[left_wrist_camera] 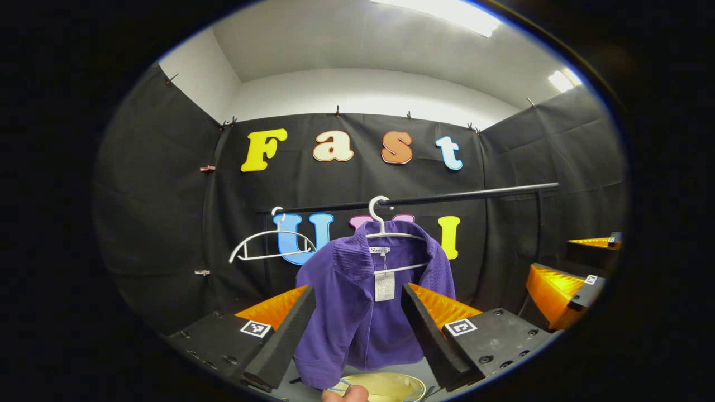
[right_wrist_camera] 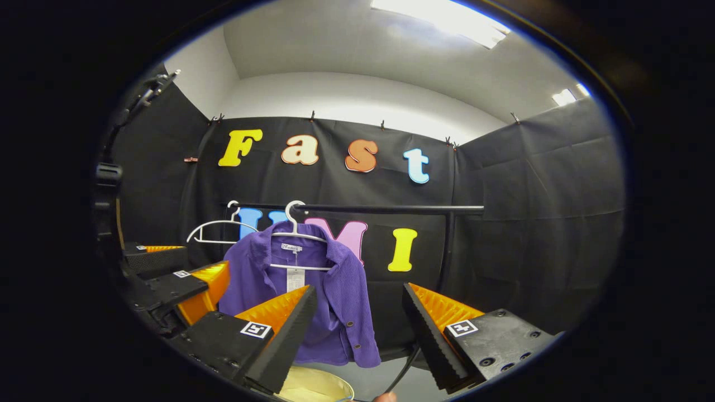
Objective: Grasp the clothes on the hanger with both hands and then place them into the laundry hamper below.
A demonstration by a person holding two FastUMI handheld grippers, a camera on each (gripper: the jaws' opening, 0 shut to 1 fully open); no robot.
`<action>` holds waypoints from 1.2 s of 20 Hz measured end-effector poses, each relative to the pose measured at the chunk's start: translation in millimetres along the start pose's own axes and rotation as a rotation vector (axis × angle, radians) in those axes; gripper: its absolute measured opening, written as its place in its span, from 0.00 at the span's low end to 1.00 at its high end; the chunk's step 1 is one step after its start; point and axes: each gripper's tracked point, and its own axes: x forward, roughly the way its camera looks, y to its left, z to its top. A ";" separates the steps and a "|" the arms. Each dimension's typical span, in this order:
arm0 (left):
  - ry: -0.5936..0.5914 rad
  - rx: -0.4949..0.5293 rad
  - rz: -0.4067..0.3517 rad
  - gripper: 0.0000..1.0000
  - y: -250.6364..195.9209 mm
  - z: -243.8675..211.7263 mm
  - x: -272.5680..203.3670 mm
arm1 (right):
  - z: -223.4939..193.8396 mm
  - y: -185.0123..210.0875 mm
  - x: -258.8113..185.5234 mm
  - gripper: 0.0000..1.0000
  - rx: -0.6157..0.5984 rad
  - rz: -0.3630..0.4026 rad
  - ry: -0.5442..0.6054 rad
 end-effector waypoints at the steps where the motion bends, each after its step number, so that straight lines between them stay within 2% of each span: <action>1: 0.005 0.009 0.011 0.97 -1.5 -7.2 18.5 | -3.5 -1.8 10.4 0.97 -0.005 -0.002 0.001; 9: 0.050 0.036 0.107 0.97 0.8 -55.0 140.1 | -40.8 -11.6 87.2 0.98 0.010 0.009 0.044; 15: 0.081 0.061 0.161 0.96 17.0 -85.5 187.8 | -61.6 5.6 134.5 0.98 0.048 0.070 0.049; 17: 0.068 0.049 0.178 0.92 24.5 -86.3 196.0 | -62.9 22.6 155.0 0.98 0.072 0.111 0.030; 20: 0.072 0.062 0.208 0.60 38.7 -84.4 198.2 | -64.4 46.0 189.0 0.98 0.099 0.162 -0.021; 22: 0.055 0.063 0.262 0.36 52.7 -79.9 194.4 | -70.6 63.2 214.5 0.98 0.107 0.186 -0.033; 24: 0.059 0.046 0.256 0.12 50.5 -80.0 195.4 | -76.3 73.1 236.7 0.99 0.118 0.184 -0.041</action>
